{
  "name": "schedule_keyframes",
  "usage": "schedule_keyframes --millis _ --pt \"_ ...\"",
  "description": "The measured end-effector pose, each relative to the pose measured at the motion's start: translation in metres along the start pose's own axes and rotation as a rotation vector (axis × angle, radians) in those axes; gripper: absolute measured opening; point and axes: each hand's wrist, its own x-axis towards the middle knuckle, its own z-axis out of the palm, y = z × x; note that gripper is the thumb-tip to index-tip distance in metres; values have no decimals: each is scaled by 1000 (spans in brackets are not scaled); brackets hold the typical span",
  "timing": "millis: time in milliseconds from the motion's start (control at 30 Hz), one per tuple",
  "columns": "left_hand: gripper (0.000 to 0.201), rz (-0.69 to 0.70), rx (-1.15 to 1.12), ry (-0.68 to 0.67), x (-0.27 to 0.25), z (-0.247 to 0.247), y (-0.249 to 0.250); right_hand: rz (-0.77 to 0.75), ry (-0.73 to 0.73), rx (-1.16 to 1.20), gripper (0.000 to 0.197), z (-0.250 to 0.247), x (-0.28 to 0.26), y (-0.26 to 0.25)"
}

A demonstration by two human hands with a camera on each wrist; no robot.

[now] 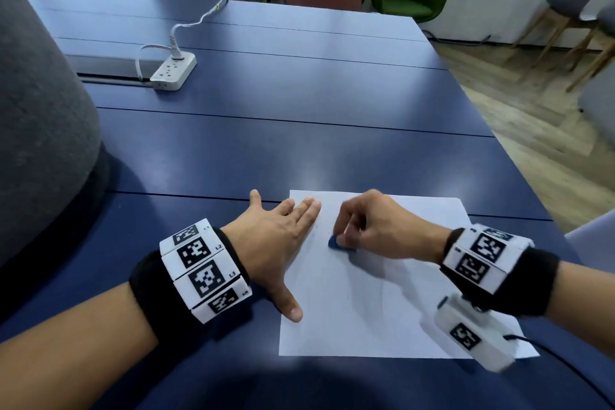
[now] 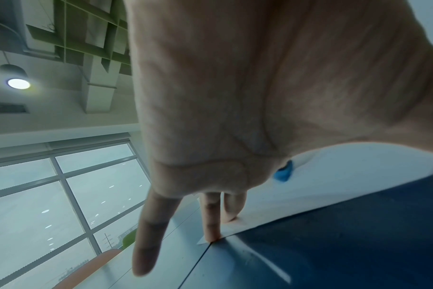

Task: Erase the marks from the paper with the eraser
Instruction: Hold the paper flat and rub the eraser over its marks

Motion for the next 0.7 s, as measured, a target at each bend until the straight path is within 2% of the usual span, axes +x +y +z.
schedule_keyframes --millis 67,100,200,267,433,600,700 --pt "154 -1 3 -6 0 -1 0 -14 -103 -51 12 -2 -4 -3" --pt "153 -3 7 -9 0 -1 1 -5 -74 -74 10 -5 1 -2" --pt "152 -7 22 -10 -1 -3 3 67 140 -22 6 -16 20 5" --pt "152 -11 23 -10 -2 -3 3 80 202 27 8 -13 19 6" --pt "151 -10 30 -19 -2 -2 3 -17 -27 -74 13 0 -1 -3" --pt "151 -10 50 -31 -1 -4 4 48 150 -52 7 -15 17 7" --pt "150 -10 47 -35 -1 -4 3 -21 123 -48 7 -3 -2 5"
